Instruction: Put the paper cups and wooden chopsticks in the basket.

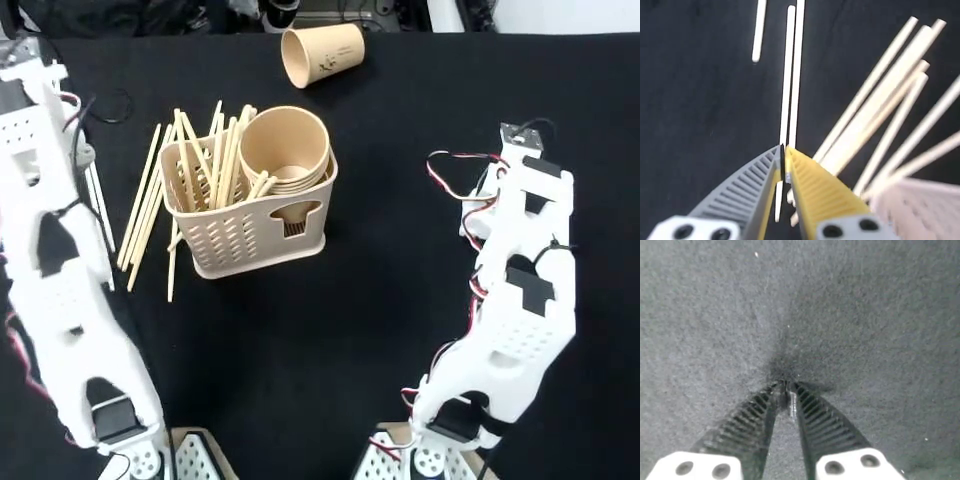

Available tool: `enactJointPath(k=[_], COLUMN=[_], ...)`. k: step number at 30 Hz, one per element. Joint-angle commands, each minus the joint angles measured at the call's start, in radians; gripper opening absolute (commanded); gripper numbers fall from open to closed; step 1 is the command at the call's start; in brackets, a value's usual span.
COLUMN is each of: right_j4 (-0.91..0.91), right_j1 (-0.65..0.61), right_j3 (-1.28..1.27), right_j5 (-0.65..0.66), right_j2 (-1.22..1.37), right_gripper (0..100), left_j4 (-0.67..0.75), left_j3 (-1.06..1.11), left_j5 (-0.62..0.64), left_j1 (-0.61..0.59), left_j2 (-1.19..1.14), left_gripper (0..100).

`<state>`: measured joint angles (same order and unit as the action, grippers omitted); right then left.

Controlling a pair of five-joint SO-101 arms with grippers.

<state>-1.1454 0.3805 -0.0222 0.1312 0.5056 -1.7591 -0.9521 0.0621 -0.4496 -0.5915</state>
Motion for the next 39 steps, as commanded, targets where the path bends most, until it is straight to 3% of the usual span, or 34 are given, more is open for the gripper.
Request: enactJointPath(k=[1, 6, 12, 16, 22, 25, 29, 39], right_j4=[0.003, 0.003, 0.003, 0.003, 0.003, 0.003, 0.003, 0.003], right_j1=[0.0, 0.0, 0.0, 0.0, 0.0, 0.0, 0.002, 0.002], right_j3=[-0.005, -0.005, -0.005, -0.005, -0.005, -0.005, -0.005, -0.004], right_j5=[0.002, 0.002, 0.002, 0.002, 0.003, 0.005, 0.006, 0.006], right_j2=[-0.024, -0.024, -0.024, -0.024, -0.024, -0.024, -0.024, -0.024], right_gripper=[1.2, 1.2, 1.2, 1.2, 1.2, 1.2, 1.2, 1.2], left_j4=[0.002, 0.014, 0.189, 0.439, 0.959, 1.132, 1.246, 1.261], left_j3=[0.208, 0.378, 0.68, 1.027, 1.603, 1.805, 1.943, 1.963], left_j5=[0.015, 0.014, 0.014, 0.014, 0.02, 0.021, 0.021, 0.023], left_j1=[0.024, 0.048, 0.143, 0.231, 0.334, 0.403, 0.475, 0.481], left_j2=[0.391, 0.756, 1.172, 1.496, 1.904, 1.999, 2.047, 2.055], left_gripper=[3, 3, 3, 3, 3, 3, 3, 3])
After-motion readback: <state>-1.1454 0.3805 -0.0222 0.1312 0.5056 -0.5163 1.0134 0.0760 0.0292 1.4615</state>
